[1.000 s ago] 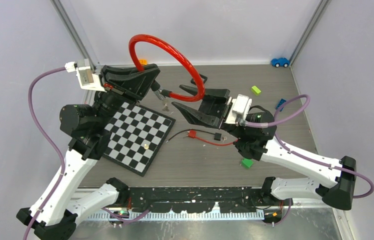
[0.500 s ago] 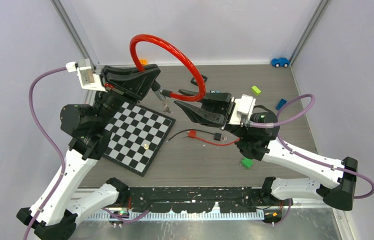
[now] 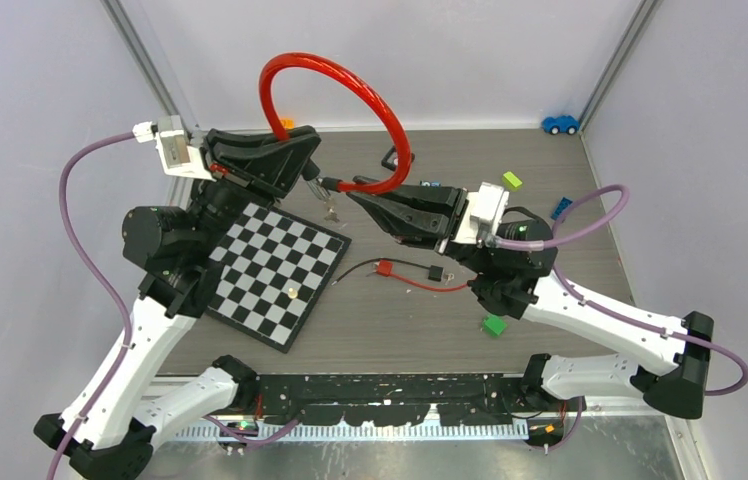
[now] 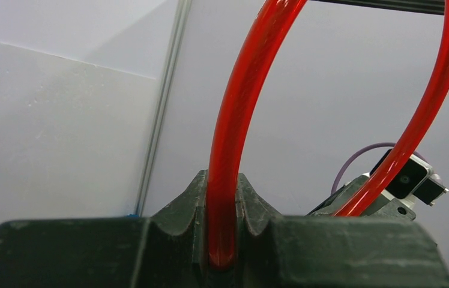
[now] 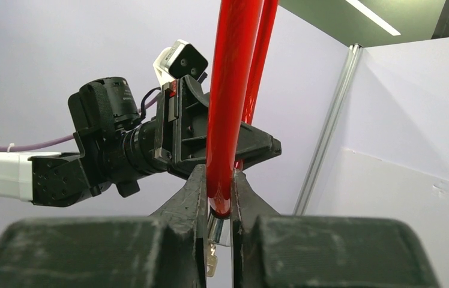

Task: Lock with the key
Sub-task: Lock the lock.

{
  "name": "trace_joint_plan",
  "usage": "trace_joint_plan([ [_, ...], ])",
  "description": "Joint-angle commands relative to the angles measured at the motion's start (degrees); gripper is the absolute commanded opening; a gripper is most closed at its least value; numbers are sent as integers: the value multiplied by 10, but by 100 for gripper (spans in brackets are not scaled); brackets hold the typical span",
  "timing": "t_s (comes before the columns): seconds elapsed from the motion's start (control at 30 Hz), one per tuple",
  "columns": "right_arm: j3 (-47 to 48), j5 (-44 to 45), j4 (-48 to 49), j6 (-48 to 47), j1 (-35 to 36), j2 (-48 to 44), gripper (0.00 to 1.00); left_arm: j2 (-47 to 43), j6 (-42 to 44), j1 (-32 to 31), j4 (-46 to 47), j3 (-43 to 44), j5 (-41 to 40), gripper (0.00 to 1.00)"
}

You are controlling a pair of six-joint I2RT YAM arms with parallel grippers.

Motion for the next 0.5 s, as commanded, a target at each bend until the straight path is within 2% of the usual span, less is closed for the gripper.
trace_joint_plan([
  [0.0, 26, 31, -12, -29, 9, 23, 1, 2, -12, -2, 40, 14, 3, 0],
  [0.3, 10, 174, 7, -182, 32, 72, 1, -3, -16, -2, 32, 13, -5, 0],
  [0.47, 4, 197, 24, -193, 34, 92, 1, -3, -16, -2, 31, 15, -6, 0],
])
